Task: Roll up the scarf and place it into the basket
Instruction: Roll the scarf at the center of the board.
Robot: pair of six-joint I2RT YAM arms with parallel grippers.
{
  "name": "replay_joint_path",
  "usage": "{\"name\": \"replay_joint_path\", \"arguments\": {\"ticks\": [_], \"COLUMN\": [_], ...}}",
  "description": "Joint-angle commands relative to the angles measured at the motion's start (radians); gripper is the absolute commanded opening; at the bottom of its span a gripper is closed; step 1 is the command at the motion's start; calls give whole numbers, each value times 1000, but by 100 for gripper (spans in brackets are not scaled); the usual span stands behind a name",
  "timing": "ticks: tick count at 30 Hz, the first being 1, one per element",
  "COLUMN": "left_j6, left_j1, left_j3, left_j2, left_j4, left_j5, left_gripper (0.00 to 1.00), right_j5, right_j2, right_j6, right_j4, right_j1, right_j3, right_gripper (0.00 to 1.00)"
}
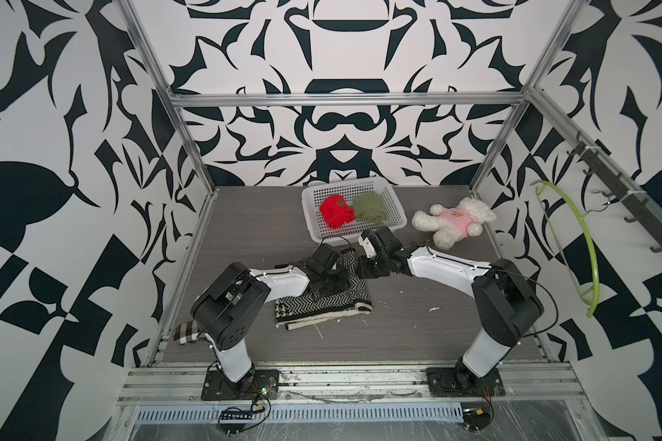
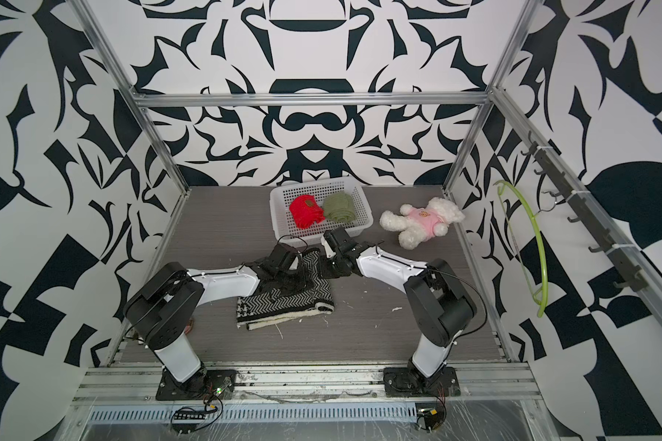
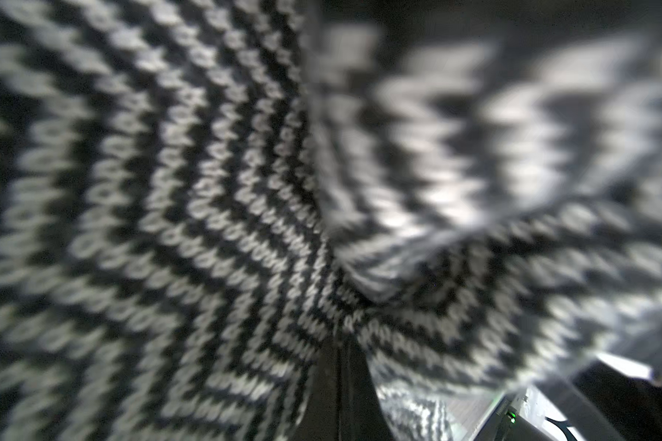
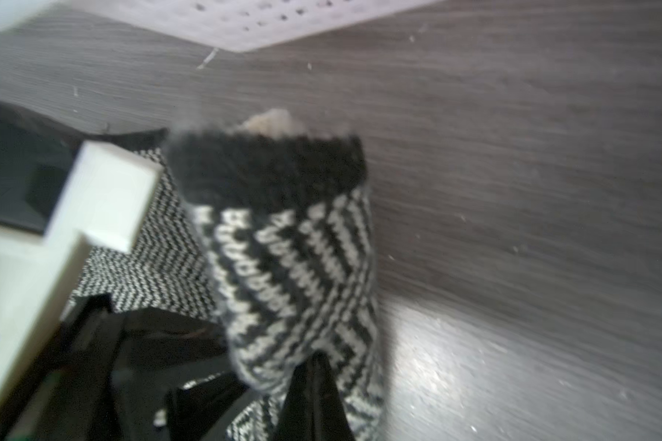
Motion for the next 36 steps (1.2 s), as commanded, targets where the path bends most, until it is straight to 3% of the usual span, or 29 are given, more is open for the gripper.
{"name": "replay_joint_path", "arguments": {"ticks": [1, 9, 16, 27, 32, 36], "left_j6": [13, 11, 3, -18, 1, 55], "left_j1": [5, -2, -32, -99, -86, -40], "left_j3": [-21, -56, -92, -115, -115, -59], "left_j2": [6, -28, -114, -211, -210, -173], "left_j4": [-47, -43, -71, -142, -163, -184], "left_j5": [6, -2, -29, -74, -126, -95], "left_gripper": [0, 0, 0, 0, 0, 0], "right_j5": [-47, -111, -91, -46, -39, -15], "right_j2": [14, 170, 265, 276, 232, 178], "right_j6": [-32, -43, -49, -53, -45, -44], "right_j4": [21, 14, 21, 20, 31, 18], "right_j1": [10, 16, 13, 8, 12, 16], "right_j3": [64, 193, 228, 189, 149, 125], "right_gripper": [0, 0, 0, 0, 0, 0]}}
